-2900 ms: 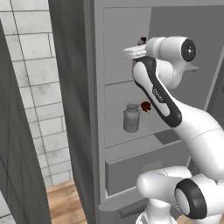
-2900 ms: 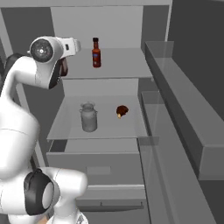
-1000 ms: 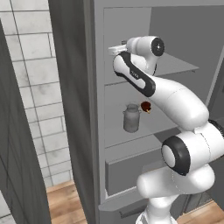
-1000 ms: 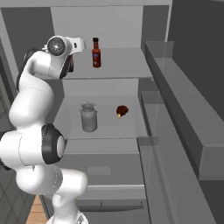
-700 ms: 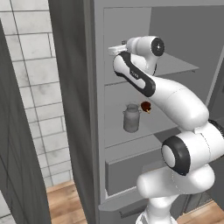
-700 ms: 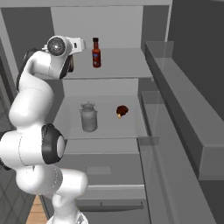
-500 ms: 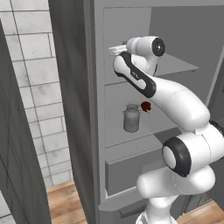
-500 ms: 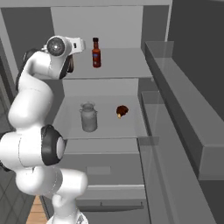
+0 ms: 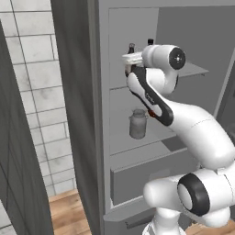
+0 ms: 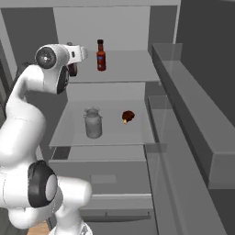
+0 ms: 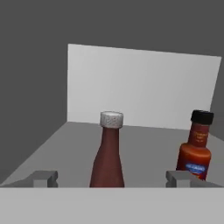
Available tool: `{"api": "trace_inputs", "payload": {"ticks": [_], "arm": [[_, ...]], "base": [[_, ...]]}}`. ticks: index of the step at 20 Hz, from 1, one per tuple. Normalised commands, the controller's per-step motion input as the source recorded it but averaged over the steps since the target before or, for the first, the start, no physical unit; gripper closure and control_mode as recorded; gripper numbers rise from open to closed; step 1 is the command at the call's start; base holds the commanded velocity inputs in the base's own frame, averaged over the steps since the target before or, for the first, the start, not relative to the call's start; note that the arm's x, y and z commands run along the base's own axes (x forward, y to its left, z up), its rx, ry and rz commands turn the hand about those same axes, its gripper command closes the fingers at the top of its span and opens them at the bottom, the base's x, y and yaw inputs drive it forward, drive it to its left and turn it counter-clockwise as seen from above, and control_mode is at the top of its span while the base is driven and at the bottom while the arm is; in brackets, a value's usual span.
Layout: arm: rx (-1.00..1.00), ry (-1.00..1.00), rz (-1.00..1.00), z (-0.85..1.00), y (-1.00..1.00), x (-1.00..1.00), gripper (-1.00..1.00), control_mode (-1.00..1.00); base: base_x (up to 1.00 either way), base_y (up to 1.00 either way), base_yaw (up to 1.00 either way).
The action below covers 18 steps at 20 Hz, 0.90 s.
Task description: Place the condiment bottle and ketchup from the counter to the top shelf of the fridge. If the existing items in the fridge are on the top shelf, move them to other shelves.
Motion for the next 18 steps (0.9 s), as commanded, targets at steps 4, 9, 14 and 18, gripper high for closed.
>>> {"api": "trace_inputs", "payload": {"ticks": [4,9,14,18], "arm": [[0.01,-0.02,-0.18,0.22,-0.11,-0.91,-1.00,-1.00],[0.10,0.00,-0.25,0.50,-0.14,-1.00,-1.00,-1.00],[0.13,0.00,-0.27,0.40,-0.34,-1.00,-1.00,-1.00],[0.15,0.03,-0.23,0.30,-0.40,-1.00,-1.00,-1.00]], "base": [[0.00,0.00,0.00],[0.00,0.00,0.00],[0.00,0.00,0.00],[0.00,0.00,0.00]]}}
